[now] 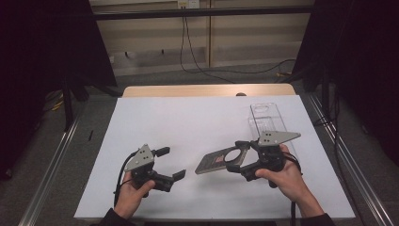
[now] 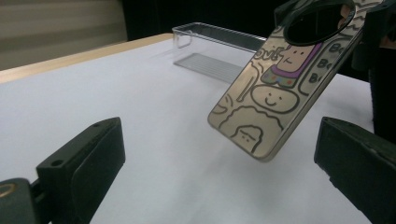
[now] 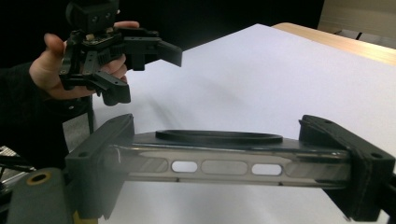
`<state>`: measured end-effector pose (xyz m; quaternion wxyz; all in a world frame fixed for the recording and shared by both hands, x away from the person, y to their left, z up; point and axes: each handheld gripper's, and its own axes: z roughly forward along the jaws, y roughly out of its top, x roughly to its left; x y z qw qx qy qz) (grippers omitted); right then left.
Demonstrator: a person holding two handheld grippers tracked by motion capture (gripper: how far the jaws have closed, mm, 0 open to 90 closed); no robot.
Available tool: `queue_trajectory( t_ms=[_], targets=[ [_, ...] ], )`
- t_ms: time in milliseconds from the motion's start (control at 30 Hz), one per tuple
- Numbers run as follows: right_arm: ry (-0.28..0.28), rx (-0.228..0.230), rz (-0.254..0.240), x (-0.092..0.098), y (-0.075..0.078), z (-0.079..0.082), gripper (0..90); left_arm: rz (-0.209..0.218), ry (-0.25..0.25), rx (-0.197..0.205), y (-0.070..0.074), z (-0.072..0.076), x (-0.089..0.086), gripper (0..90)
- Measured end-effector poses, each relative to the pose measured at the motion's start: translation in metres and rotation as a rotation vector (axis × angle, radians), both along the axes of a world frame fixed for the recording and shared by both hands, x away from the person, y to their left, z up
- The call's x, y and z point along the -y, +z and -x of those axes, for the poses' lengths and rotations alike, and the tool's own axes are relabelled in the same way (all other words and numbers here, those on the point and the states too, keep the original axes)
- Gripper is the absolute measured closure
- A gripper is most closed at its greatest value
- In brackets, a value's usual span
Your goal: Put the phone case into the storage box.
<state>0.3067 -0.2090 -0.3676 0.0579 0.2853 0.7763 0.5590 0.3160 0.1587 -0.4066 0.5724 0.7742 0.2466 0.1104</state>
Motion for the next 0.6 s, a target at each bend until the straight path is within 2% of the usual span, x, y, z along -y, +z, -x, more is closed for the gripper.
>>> queue_trajectory(
  t_ms=[100, 267, 333, 400, 433, 533, 600],
  targets=[
    [-0.014, 0.006, -0.001, 0.001, 0.0, 0.0, 11.7, 0.008, 0.0, 0.022, 0.001, 0.005, -0.006, 1.5],
    [-0.044, 0.012, -0.006, 0.006, 0.002, -0.001, 11.7, 0.017, 0.097, 0.034, -0.004, 0.01, -0.017, 1.5],
    [-0.058, 0.016, -0.008, 0.008, 0.003, -0.001, 11.7, 0.047, 0.157, 0.05, -0.007, 0.011, -0.025, 1.0],
    [-0.068, 0.016, -0.016, 0.01, 0.003, -0.001, 11.7, 0.046, 0.178, 0.049, -0.009, 0.011, -0.03, 0.6],
    [-0.075, 0.016, -0.019, 0.011, 0.004, -0.001, 11.7, 0.059, 0.198, 0.052, -0.01, 0.012, -0.033, 0.9],
    [-0.092, 0.014, -0.017, 0.014, 0.006, -0.002, 11.7, 0.051, 0.211, 0.046, -0.011, 0.011, -0.04, 0.9],
    [-0.101, 0.016, -0.016, 0.017, 0.008, -0.002, 11.7, 0.05, 0.238, 0.047, -0.013, 0.013, -0.045, 0.9]
  ],
)
